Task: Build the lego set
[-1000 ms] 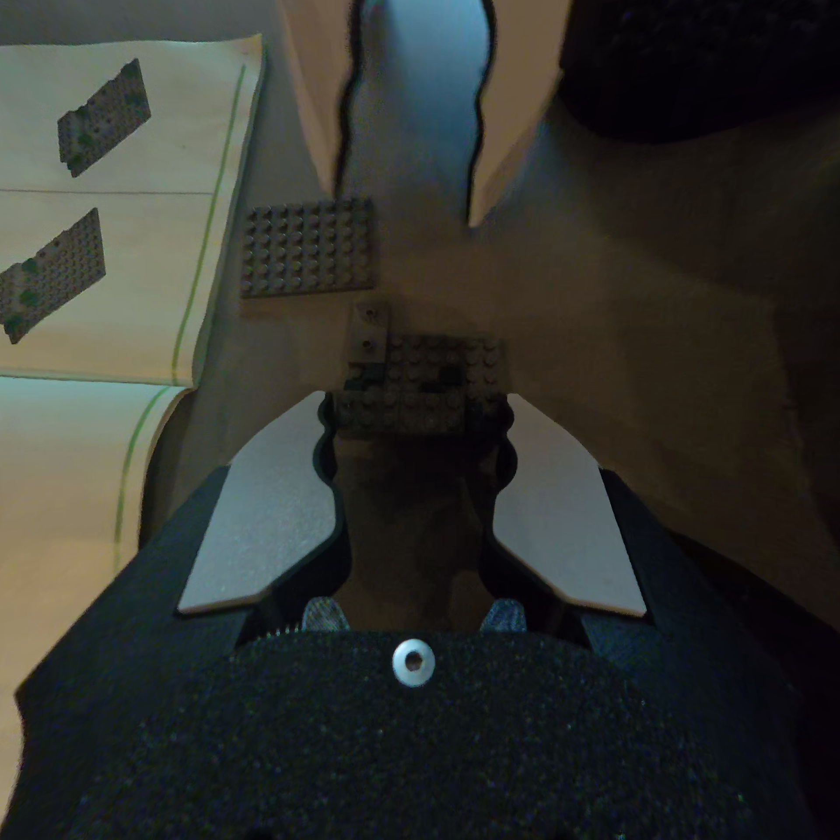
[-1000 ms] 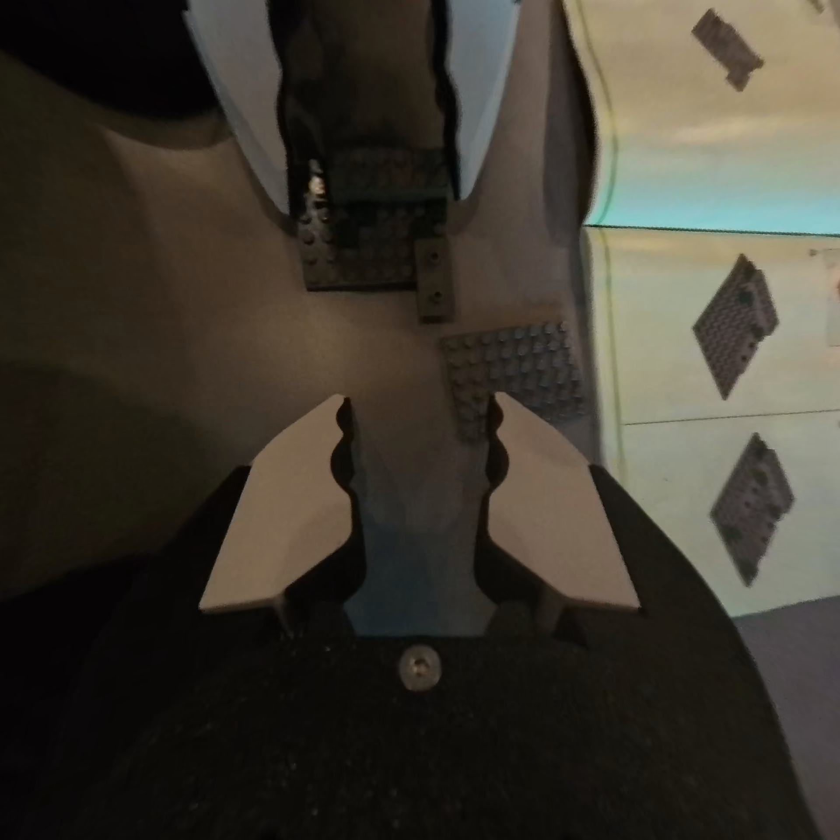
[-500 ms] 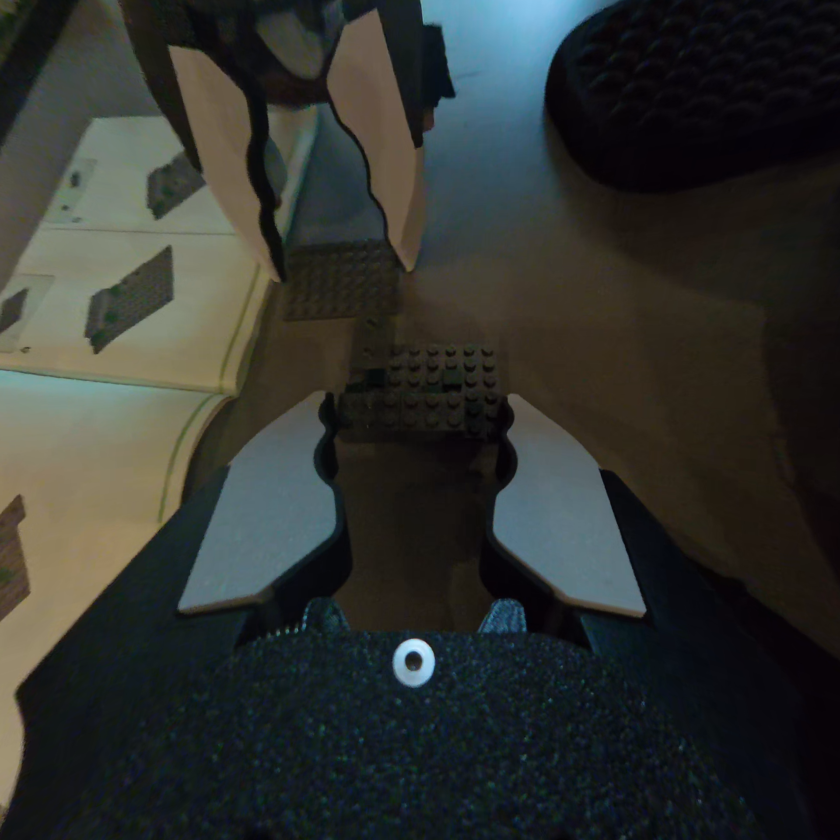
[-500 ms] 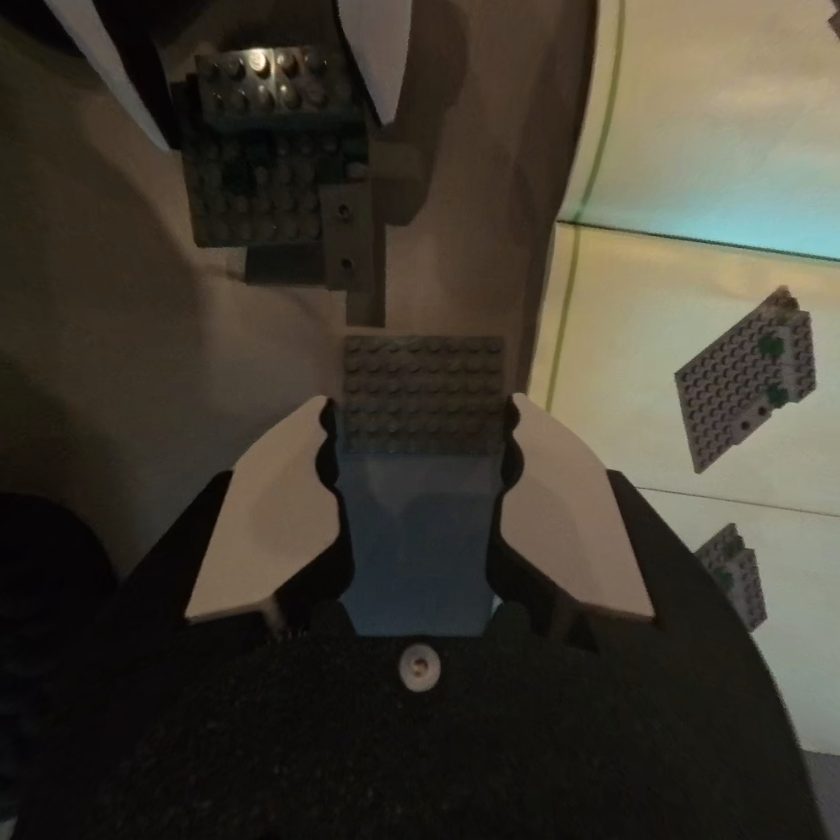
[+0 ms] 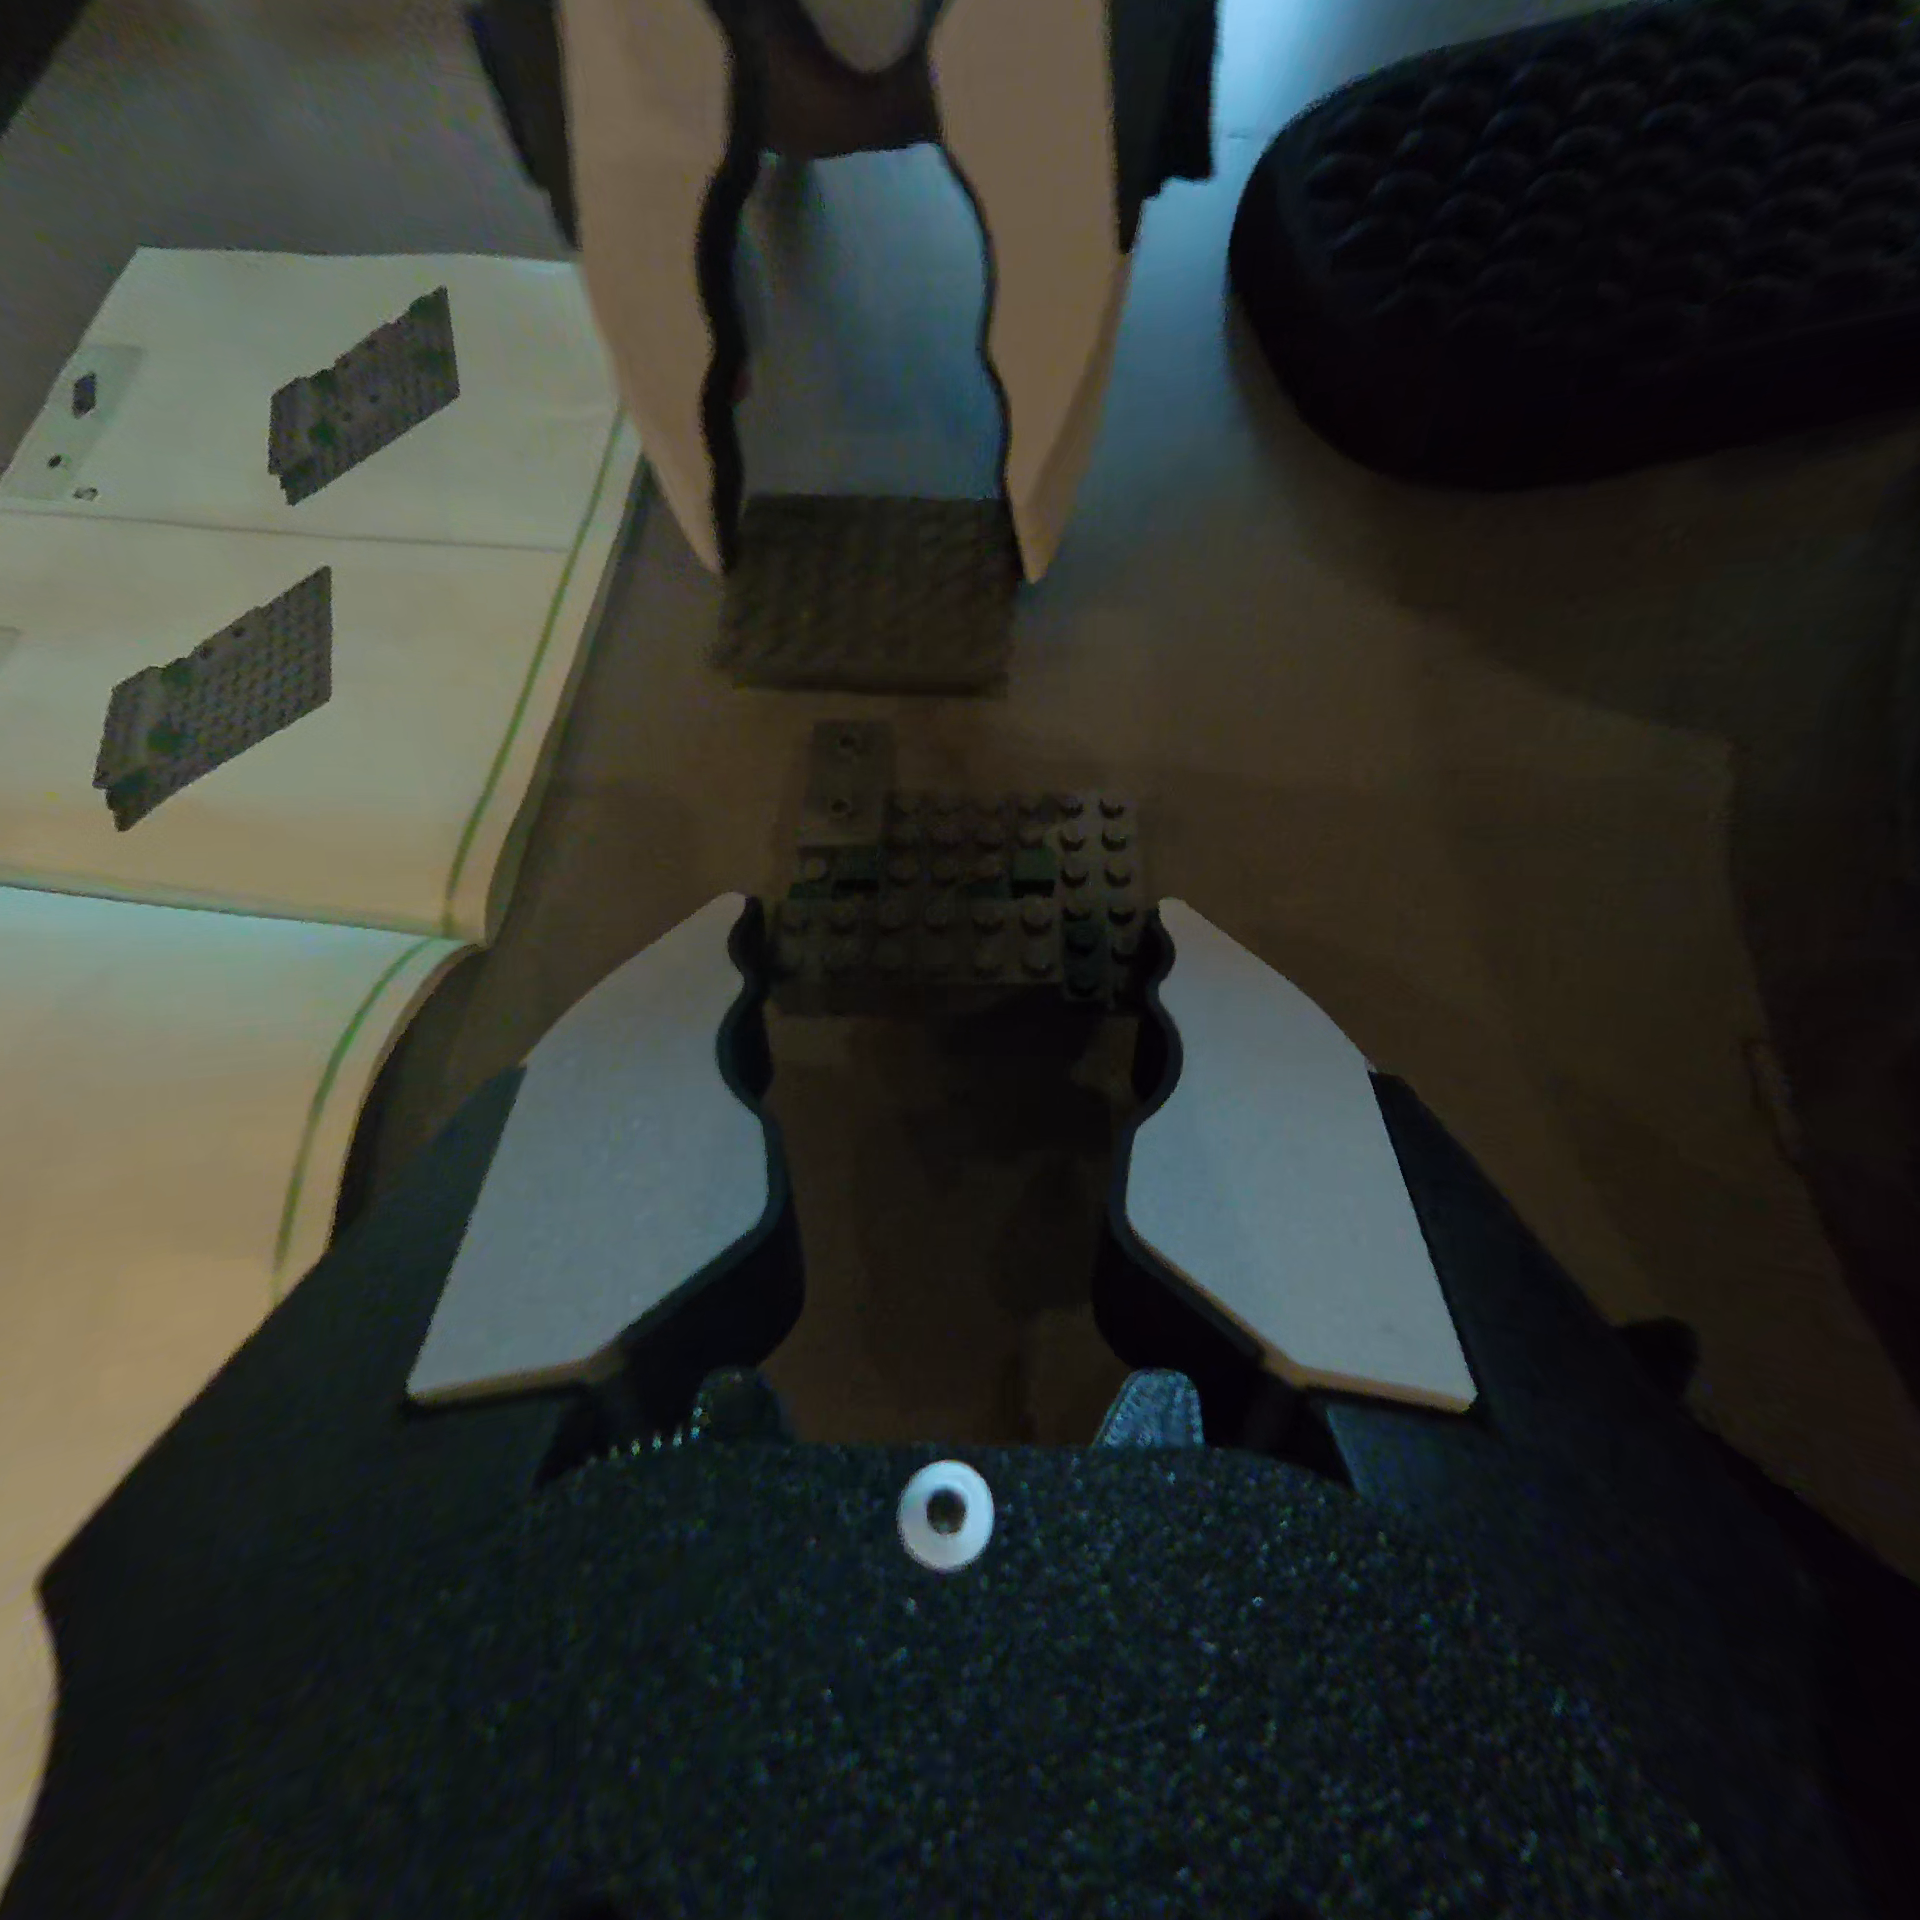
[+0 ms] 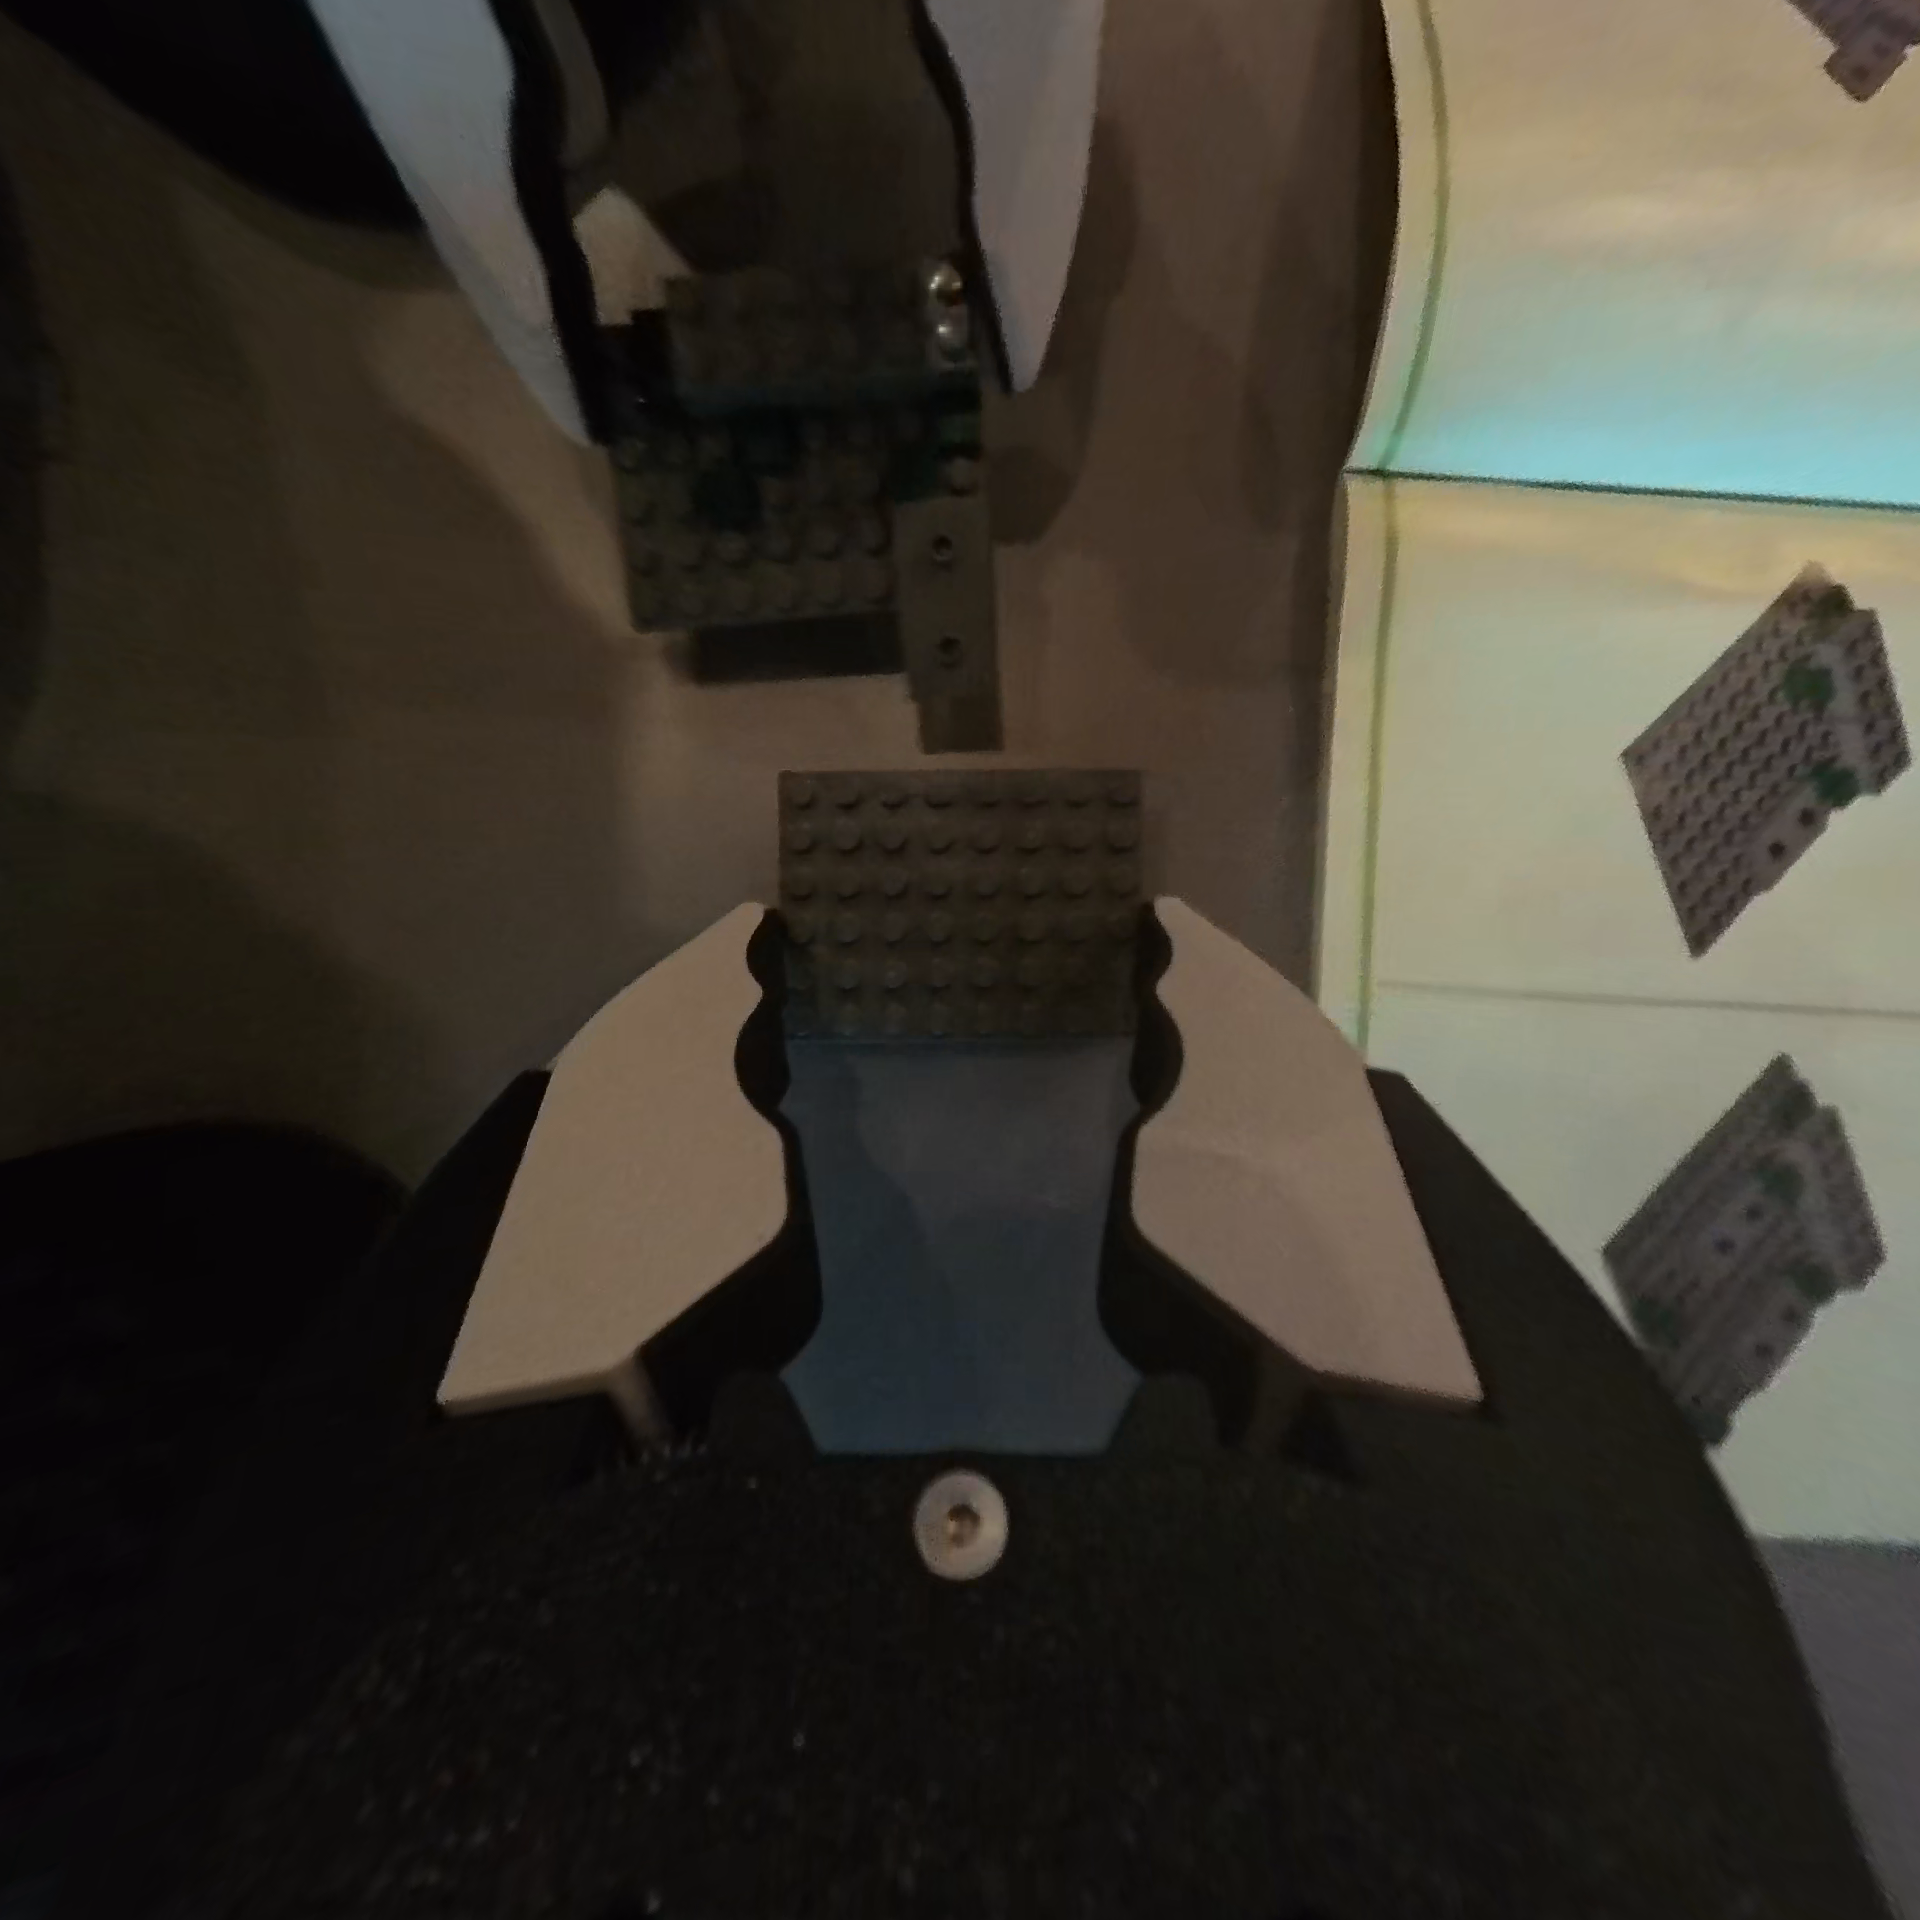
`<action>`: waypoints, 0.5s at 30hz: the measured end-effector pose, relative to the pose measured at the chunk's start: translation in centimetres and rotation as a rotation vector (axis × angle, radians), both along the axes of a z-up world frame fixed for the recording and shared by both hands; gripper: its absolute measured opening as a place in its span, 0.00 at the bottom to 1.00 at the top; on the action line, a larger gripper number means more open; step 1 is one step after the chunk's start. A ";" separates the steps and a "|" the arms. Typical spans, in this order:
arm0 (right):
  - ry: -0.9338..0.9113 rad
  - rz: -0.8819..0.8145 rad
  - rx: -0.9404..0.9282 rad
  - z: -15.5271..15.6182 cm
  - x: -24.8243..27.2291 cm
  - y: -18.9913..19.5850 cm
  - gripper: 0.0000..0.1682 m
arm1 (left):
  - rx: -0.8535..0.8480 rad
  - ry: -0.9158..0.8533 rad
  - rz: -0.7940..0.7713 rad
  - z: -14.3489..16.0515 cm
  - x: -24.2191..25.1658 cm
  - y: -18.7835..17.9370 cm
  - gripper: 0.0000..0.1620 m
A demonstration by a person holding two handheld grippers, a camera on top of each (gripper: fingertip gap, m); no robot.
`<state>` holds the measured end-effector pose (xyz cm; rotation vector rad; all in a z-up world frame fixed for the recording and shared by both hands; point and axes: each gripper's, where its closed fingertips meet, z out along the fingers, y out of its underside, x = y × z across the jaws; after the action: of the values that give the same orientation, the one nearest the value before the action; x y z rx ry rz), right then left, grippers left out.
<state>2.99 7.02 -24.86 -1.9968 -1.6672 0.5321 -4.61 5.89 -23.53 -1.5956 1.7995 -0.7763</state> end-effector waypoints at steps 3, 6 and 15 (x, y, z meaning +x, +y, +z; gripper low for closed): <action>-0.009 -0.017 0.003 -0.4 0.4 -1.0 0.39 | -0.030 -0.023 0.006 0.4 0.3 0.0 0.43; -0.015 -0.034 0.000 -1.1 0.7 -1.7 0.39 | -0.072 -0.048 0.007 0.9 0.6 -0.3 0.43; 0.231 0.016 0.453 5.3 -3.2 -3.0 0.36 | -0.215 -0.122 0.018 2.8 1.1 -0.9 0.43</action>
<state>-0.17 3.97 -19.51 -1.5363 -1.5024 0.3363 -3.53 5.03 -20.72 -1.6573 1.6580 -1.0659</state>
